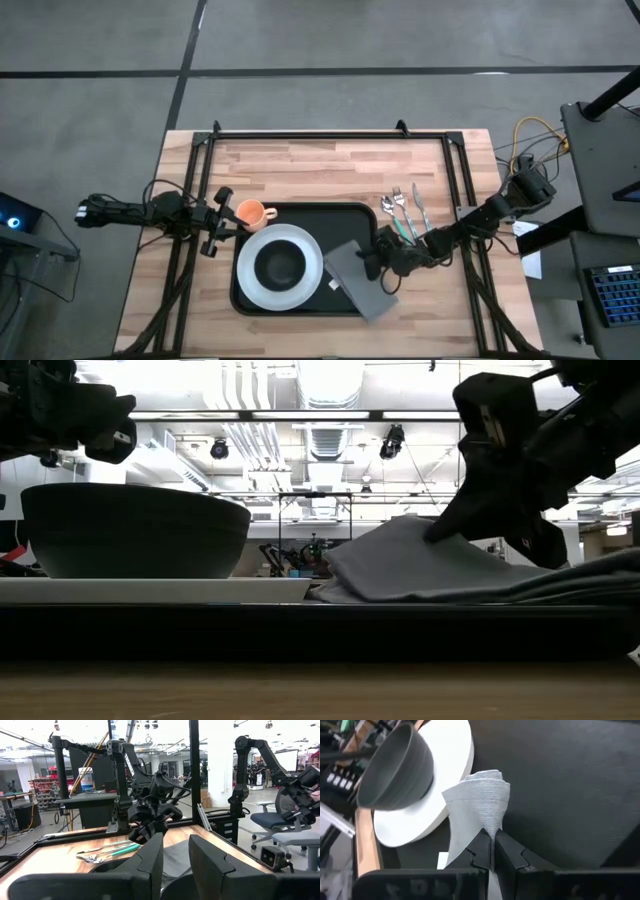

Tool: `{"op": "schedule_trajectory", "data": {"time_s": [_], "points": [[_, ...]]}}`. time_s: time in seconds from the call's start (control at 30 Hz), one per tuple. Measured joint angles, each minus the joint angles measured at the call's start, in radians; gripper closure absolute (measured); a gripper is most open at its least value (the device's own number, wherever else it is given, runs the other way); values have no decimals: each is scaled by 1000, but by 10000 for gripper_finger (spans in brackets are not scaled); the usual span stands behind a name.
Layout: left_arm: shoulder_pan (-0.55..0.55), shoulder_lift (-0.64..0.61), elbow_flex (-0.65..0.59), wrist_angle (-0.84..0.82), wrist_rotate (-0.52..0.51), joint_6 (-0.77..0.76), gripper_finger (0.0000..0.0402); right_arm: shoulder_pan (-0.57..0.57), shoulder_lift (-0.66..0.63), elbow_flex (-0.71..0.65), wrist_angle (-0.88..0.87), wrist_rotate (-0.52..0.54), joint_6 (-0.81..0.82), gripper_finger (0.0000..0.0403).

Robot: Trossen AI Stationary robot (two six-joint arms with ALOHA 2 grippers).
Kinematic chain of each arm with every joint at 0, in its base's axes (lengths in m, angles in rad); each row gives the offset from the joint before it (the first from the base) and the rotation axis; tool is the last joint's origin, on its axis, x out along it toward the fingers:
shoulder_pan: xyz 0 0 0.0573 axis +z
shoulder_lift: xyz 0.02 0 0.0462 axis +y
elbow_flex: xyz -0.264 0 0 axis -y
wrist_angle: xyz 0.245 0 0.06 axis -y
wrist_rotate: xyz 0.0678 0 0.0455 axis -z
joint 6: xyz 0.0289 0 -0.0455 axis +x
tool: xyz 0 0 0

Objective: Set up tray
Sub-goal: Put the gray table napkin to the right of the white plate on the black tray

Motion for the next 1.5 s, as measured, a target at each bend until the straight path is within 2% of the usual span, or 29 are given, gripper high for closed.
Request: {"op": "schedule_trajectory", "data": {"time_s": [0.23, 0.53, 0.8, 0.93, 1.03, 1.1, 1.23, 1.33, 1.5], "points": [[0, 0, 0, 0, 0, 0, 327, 13, 34, -1, -2, 91, 91, 394], [0, 0, 0, -4, 0, 0, 327, 13, 170, 10, 3, 201, 269, 394], [0, 0, -1, -46, 0, 0, 327, 18, 235, 73, -19, 334, 348, 394], [0, 0, -1, -47, 0, 0, 327, 17, 238, 143, -35, 347, 374, 394], [0, 0, 0, -54, 0, 2, 327, 17, 254, 205, -141, 351, 396, 394], [0, 3, 0, -52, 0, 14, 327, 17, 261, 249, -276, 348, 449, 394], [0, 9, 7, -52, 0, 18, 327, 30, 294, 354, -629, 334, 659, 394], [0, 7, 12, -52, 0, 19, 327, 38, 322, 412, -806, 312, 781, 394], [0, 19, 19, -51, 0, 19, 327, 35, 374, 467, -843, 307, 803, 394]]}}
